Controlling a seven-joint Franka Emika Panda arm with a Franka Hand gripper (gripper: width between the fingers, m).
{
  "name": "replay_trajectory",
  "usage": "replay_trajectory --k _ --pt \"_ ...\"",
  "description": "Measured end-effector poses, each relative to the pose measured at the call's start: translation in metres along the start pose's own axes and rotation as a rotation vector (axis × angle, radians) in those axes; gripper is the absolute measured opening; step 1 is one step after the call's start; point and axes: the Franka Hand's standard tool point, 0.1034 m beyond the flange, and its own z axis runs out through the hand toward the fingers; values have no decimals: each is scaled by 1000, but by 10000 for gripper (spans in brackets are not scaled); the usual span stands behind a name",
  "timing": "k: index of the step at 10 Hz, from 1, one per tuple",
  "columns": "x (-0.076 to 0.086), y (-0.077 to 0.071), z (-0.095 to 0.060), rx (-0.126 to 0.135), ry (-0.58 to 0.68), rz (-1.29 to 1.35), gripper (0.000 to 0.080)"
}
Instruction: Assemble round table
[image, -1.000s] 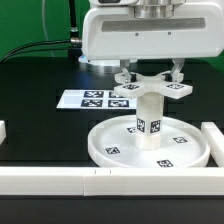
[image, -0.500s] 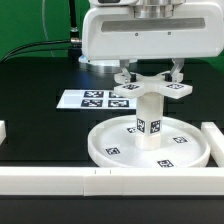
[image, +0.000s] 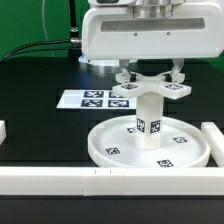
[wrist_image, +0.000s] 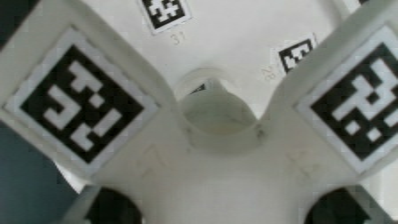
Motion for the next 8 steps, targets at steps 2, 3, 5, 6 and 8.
replay_trajectory --k 2,3,5,6,8 --pt "-1 1 0 24 8 251 442" --pt "-1 0 0 30 17 330 442" --pt "-2 2 0 64 5 598 442" --pt "-2 1 0 65 0 732 442" --pt "-2 1 1 66 -8 922 442"
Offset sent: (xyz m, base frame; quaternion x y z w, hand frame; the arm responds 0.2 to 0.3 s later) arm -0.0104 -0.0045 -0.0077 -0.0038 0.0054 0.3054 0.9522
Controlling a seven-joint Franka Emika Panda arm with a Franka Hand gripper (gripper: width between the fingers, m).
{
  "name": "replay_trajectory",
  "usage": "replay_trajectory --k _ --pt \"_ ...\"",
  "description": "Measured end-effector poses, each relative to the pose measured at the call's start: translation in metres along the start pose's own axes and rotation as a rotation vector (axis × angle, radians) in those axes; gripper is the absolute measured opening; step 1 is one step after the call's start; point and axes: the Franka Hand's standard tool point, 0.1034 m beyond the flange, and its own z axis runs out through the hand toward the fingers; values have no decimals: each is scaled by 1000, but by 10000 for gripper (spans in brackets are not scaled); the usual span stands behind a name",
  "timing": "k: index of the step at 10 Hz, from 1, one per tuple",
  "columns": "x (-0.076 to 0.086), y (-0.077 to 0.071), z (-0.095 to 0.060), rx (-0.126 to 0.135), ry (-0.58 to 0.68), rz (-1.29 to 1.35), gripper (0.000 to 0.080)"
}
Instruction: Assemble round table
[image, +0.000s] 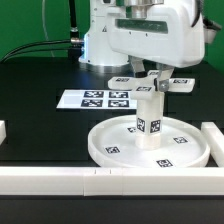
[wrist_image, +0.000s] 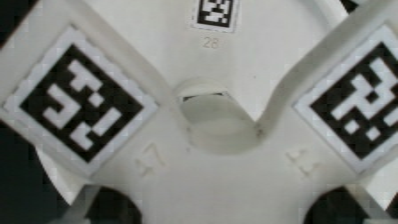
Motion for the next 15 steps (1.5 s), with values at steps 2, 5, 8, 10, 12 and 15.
replay_trajectory --k 2,5,8,10,12,15 --pt "1 0 0 8 -11 223 442" --pt "1 -1 1 -1 -14 457 442" --pt "1 -1 1 6 -30 569 442" --pt "0 -1 1 7 -32 562 532" --pt "3 -3 -6 21 -52 482 640" --pt "2 -7 -23 44 -67 454 648"
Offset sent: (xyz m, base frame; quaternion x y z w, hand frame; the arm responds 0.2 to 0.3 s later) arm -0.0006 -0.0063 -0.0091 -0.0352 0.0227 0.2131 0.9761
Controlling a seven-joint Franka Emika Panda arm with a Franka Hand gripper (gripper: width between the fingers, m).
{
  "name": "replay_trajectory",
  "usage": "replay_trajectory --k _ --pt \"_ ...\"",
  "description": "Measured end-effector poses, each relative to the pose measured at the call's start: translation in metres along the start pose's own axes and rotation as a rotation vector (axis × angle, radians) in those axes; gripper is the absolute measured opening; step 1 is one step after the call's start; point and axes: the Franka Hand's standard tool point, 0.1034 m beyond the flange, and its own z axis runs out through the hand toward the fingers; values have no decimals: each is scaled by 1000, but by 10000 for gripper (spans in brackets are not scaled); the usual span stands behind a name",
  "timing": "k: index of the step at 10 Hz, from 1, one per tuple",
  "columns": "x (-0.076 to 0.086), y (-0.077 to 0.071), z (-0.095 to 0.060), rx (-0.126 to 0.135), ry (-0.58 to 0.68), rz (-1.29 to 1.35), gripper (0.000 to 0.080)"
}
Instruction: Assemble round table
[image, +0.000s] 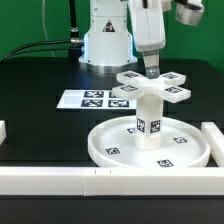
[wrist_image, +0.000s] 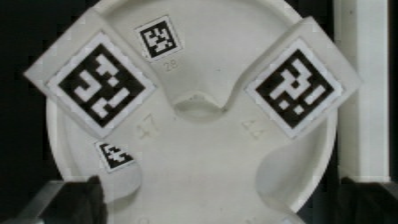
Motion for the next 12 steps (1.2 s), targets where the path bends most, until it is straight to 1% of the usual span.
replay_trajectory --k 2,3,4,6,7,9,10,11,12 --pt "0 0 2 -3 1 -29 649" --pt "0 1 3 -5 5 -91 649" --pt "-2 0 5 -21 32 -316 649" --pt "-6 -6 -1 -31 16 -599 649" --pt "-8 -7 -2 -33 12 -713 649" --pt "-7 -7 -1 -34 11 -808 649" --pt "-7 -7 -1 -35 10 -903 649" --pt "-7 -7 -2 -43 8 -1010 649" --pt "-7 -6 -3 -68 2 -1144 649"
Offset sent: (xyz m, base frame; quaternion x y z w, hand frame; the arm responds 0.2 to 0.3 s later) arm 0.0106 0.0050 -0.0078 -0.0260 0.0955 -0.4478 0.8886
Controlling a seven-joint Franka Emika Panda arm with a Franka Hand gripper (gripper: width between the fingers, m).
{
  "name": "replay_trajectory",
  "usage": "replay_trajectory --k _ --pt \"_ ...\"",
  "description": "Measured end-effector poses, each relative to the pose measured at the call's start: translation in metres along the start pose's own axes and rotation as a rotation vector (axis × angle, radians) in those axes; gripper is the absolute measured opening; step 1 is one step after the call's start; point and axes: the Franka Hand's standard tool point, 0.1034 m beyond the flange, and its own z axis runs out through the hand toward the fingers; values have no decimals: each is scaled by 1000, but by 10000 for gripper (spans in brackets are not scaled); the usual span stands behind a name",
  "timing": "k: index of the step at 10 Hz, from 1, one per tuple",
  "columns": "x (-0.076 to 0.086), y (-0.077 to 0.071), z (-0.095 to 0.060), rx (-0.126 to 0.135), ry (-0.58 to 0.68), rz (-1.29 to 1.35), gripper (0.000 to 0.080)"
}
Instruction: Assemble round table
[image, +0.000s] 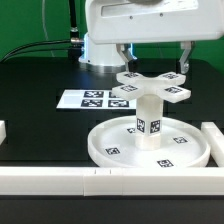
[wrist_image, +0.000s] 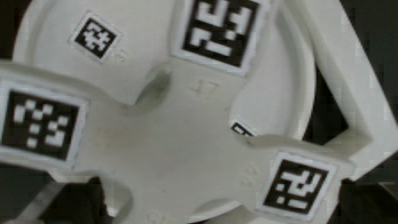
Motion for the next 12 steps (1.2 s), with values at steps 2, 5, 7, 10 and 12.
replay_trajectory --k 2,5,7,10,12 --pt "1 2 0 -9 1 -327 649" --pt "0 0 -2 -22 -18 -597 649" --pt "1 1 -2 -25 -19 -698 649" --pt "0 6 0 -64 -43 -1124 649" --pt "-1 10 4 -83 -84 -1354 649"
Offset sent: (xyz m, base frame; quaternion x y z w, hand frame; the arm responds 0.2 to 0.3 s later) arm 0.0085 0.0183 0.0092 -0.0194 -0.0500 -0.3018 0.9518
